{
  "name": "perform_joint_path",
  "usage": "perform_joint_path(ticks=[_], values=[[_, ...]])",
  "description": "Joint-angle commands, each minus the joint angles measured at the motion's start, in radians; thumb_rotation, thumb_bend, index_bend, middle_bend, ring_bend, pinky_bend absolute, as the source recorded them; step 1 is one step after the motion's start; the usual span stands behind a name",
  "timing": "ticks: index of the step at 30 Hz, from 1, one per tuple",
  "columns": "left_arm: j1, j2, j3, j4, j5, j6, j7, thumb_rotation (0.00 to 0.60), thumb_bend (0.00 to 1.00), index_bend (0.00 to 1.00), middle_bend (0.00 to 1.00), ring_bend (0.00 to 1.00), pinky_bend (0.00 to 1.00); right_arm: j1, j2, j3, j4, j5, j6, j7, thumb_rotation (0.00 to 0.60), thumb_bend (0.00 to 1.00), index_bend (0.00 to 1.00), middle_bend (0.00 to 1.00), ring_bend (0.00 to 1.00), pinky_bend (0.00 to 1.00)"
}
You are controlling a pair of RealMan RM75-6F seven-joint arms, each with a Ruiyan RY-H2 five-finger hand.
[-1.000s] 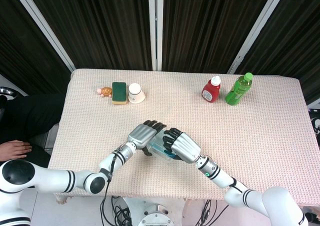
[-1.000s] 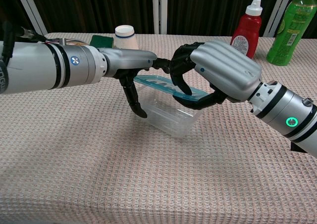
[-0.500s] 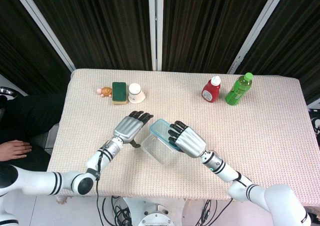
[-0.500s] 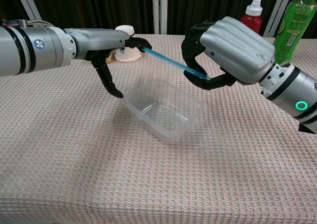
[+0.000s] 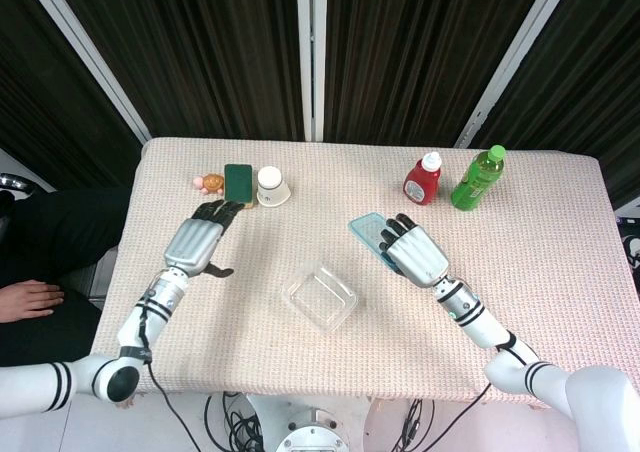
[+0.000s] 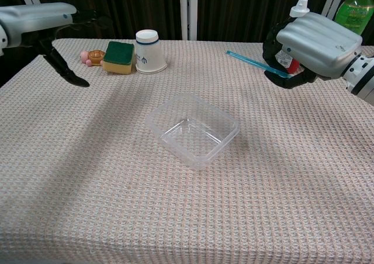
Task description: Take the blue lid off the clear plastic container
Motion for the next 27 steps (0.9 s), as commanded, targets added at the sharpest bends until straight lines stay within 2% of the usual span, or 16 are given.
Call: perform_joint_path(ticks=[1,2,4,6,8,11,14,17,19,22,24,27], values=[[0.055,0.021,0.021,-0.002,0.035,0.038,-0.032,0.600,0.06,0.02,0.04,0.00,0.08,-0.011,0.048,0.021,-0.093,0.112,-0.166,-0.043,0.600,0.29,0.27,0.34,0.13,0.11],[0.067,0.024,0.025,-0.001,0.041,0.044,-0.038,0.600,0.06,0.02,0.04,0.00,0.08,-0.012,0.065,0.026,-0.135,0.139,-0.203,-0.068,0.600,0.18,0.09,0.25,0.06,0.04],[0.095,0.033,0.029,-0.001,0.051,0.057,-0.055,0.600,0.06,0.02,0.04,0.00,0.08,-0.015,0.112,0.037,-0.241,0.202,-0.276,-0.131,0.600,0.05,0.00,0.13,0.00,0.00],[0.123,0.041,0.030,0.000,0.063,0.075,-0.074,0.600,0.06,0.02,0.04,0.00,0.08,-0.024,0.158,0.047,-0.348,0.261,-0.325,-0.173,0.600,0.01,0.00,0.05,0.00,0.00],[0.151,0.048,0.032,0.000,0.078,0.098,-0.087,0.600,0.06,0.02,0.04,0.00,0.08,-0.037,0.206,0.049,-0.457,0.309,-0.362,-0.159,0.600,0.00,0.00,0.00,0.00,0.00],[0.192,0.063,0.035,-0.002,0.102,0.137,-0.098,0.600,0.06,0.02,0.04,0.00,0.08,-0.057,0.279,0.034,-0.579,0.330,-0.395,-0.089,0.600,0.00,0.00,0.00,0.00,0.00],[0.232,0.081,0.039,0.001,0.122,0.182,-0.095,0.600,0.06,0.03,0.04,0.00,0.08,-0.086,0.343,0.012,-0.654,0.307,-0.382,-0.009,0.600,0.00,0.00,0.00,0.00,0.00],[0.283,0.106,0.051,0.024,0.157,0.243,-0.091,0.600,0.06,0.03,0.04,0.00,0.08,-0.144,0.401,-0.008,-0.699,0.247,-0.292,0.105,0.600,0.00,0.00,0.02,0.00,0.00],[0.324,0.123,0.054,0.052,0.177,0.294,-0.100,0.600,0.06,0.05,0.05,0.00,0.08,-0.209,0.412,-0.008,-0.691,0.216,-0.164,0.149,0.600,0.00,0.00,0.09,0.00,0.00],[0.386,0.137,0.065,0.120,0.222,0.365,-0.129,0.600,0.06,0.10,0.07,0.00,0.08,-0.302,0.418,-0.005,-0.671,0.193,0.014,0.155,0.600,0.06,0.05,0.17,0.00,0.02],[0.433,0.141,0.067,0.156,0.234,0.417,-0.145,0.600,0.06,0.11,0.08,0.00,0.07,-0.362,0.437,-0.007,-0.680,0.191,0.107,0.159,0.600,0.09,0.06,0.19,0.00,0.03],[0.500,0.151,0.075,0.176,0.251,0.474,-0.185,0.600,0.06,0.11,0.09,0.00,0.06,-0.437,0.472,-0.019,-0.698,0.206,0.190,0.154,0.600,0.09,0.06,0.18,0.00,0.03]])
